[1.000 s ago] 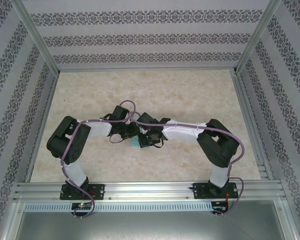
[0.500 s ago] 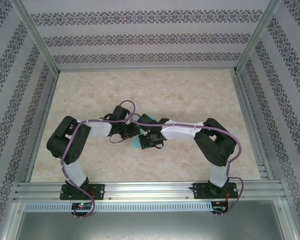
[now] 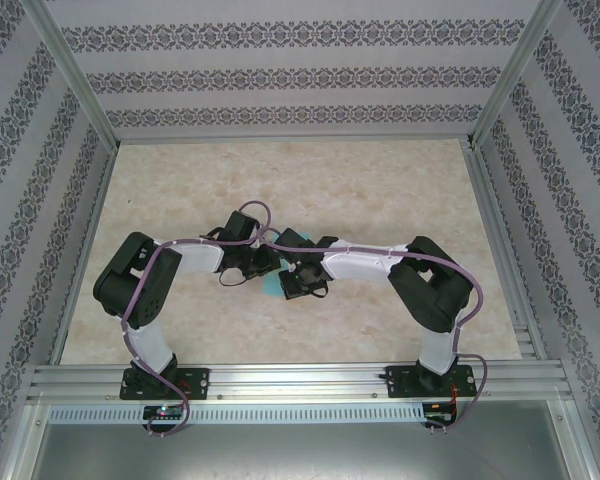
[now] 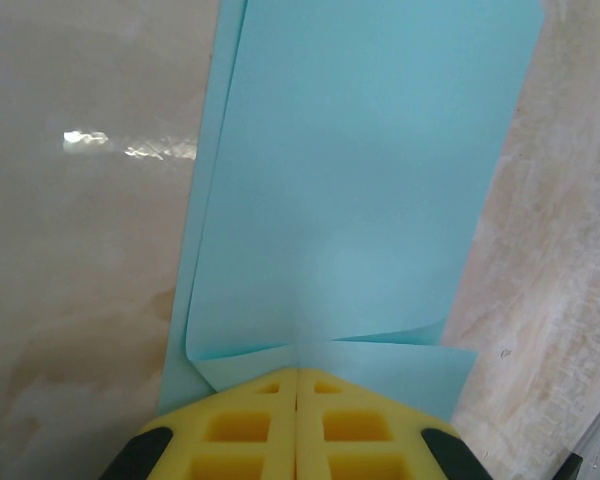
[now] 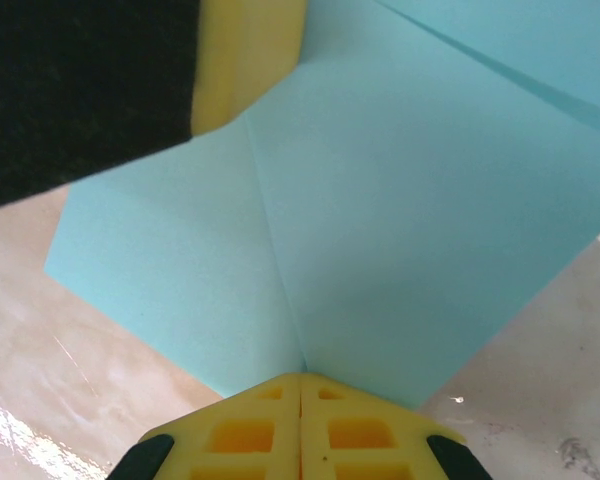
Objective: Fold a paper plane with a square sheet of paper (pick it up from the middle)
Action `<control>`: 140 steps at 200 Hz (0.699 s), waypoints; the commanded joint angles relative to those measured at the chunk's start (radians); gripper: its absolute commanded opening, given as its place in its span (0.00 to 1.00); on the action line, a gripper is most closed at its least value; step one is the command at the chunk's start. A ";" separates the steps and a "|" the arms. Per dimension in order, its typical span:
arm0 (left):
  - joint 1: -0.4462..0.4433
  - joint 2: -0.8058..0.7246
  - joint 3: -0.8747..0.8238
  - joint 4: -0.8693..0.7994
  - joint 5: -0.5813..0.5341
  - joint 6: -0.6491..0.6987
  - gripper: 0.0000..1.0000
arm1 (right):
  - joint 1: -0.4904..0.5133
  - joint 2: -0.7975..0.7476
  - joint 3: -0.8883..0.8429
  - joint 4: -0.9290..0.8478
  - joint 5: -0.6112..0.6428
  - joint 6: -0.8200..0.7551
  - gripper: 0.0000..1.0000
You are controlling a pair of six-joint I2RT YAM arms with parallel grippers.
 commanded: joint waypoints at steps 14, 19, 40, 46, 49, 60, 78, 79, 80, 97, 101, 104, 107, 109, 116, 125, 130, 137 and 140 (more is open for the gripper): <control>-0.014 0.058 -0.022 -0.116 -0.144 0.010 0.07 | -0.008 0.005 0.003 -0.061 0.025 -0.040 0.07; -0.014 0.058 -0.022 -0.119 -0.145 0.013 0.07 | -0.010 0.004 -0.001 -0.061 0.021 -0.042 0.07; -0.014 0.060 -0.020 -0.123 -0.151 0.016 0.07 | -0.021 -0.003 -0.027 -0.056 0.015 -0.049 0.07; -0.014 0.061 -0.019 -0.124 -0.151 0.017 0.07 | -0.024 -0.008 -0.037 -0.052 0.012 -0.050 0.07; -0.013 0.062 -0.019 -0.123 -0.151 0.017 0.07 | -0.026 -0.010 -0.043 -0.050 0.010 -0.052 0.07; -0.014 0.064 -0.019 -0.123 -0.152 0.017 0.07 | -0.036 -0.020 -0.065 -0.039 0.000 -0.055 0.07; -0.013 0.065 -0.017 -0.123 -0.153 0.016 0.07 | -0.055 -0.045 -0.111 -0.012 -0.029 -0.061 0.07; -0.013 0.066 -0.017 -0.123 -0.152 0.017 0.07 | -0.057 -0.046 -0.114 -0.010 -0.030 -0.061 0.07; -0.013 0.067 -0.017 -0.123 -0.152 0.017 0.07 | -0.057 -0.048 -0.116 -0.008 -0.032 -0.060 0.07; -0.014 0.069 -0.018 -0.123 -0.152 0.017 0.07 | -0.084 -0.071 -0.169 0.028 -0.075 -0.067 0.07; -0.013 0.069 -0.018 -0.124 -0.152 0.017 0.07 | -0.091 -0.075 -0.182 0.038 -0.087 -0.070 0.07; -0.014 0.068 -0.018 -0.123 -0.153 0.018 0.07 | -0.095 -0.080 -0.191 0.046 -0.096 -0.072 0.07; -0.013 0.069 -0.017 -0.123 -0.153 0.017 0.07 | -0.100 -0.084 -0.200 0.055 -0.106 -0.074 0.08; -0.013 0.069 -0.016 -0.123 -0.153 0.017 0.07 | -0.102 -0.086 -0.206 0.059 -0.112 -0.076 0.08; -0.014 0.070 -0.016 -0.123 -0.151 0.018 0.07 | -0.112 -0.094 -0.222 0.076 -0.137 -0.082 0.08; -0.014 0.071 -0.016 -0.122 -0.150 0.019 0.07 | -0.125 -0.103 -0.239 0.091 -0.164 -0.089 0.08; -0.013 0.071 -0.015 -0.121 -0.149 0.019 0.07 | -0.134 -0.110 -0.246 0.098 -0.177 -0.091 0.08; -0.014 0.072 -0.014 -0.123 -0.148 0.019 0.07 | -0.146 -0.122 -0.253 0.110 -0.196 -0.094 0.08; -0.014 0.072 -0.013 -0.123 -0.148 0.019 0.07 | -0.149 -0.128 -0.255 0.116 -0.204 -0.096 0.08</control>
